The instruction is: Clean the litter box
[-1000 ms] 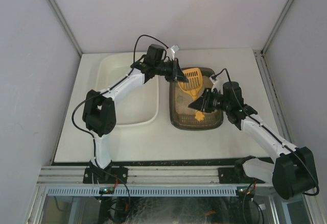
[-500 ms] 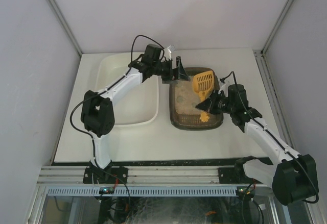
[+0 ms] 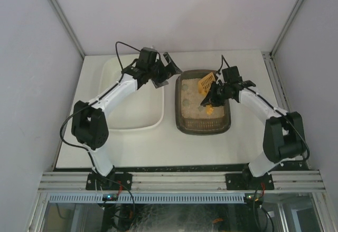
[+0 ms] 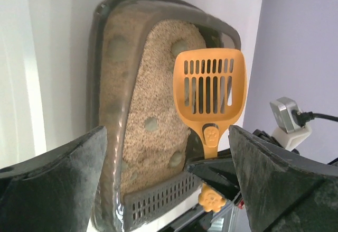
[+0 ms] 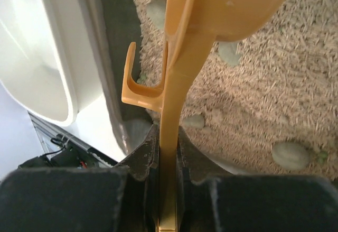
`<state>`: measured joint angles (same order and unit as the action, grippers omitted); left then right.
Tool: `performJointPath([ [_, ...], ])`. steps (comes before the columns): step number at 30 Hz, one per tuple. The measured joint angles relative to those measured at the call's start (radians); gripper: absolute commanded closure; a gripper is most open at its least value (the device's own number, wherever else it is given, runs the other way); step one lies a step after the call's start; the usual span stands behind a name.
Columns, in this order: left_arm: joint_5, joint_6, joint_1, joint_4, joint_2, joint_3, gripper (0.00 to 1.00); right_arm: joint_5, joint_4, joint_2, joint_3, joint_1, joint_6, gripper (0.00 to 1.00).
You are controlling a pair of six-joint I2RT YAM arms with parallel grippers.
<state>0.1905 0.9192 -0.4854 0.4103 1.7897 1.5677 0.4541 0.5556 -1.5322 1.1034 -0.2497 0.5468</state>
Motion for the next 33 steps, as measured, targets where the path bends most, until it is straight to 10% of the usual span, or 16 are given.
performJointPath([
  [33, -0.04, 0.004, 0.157, 0.072, 0.097, 0.032, 0.0, 0.139, -0.002, -0.391, 0.265, -0.086, -0.042, 1.0],
])
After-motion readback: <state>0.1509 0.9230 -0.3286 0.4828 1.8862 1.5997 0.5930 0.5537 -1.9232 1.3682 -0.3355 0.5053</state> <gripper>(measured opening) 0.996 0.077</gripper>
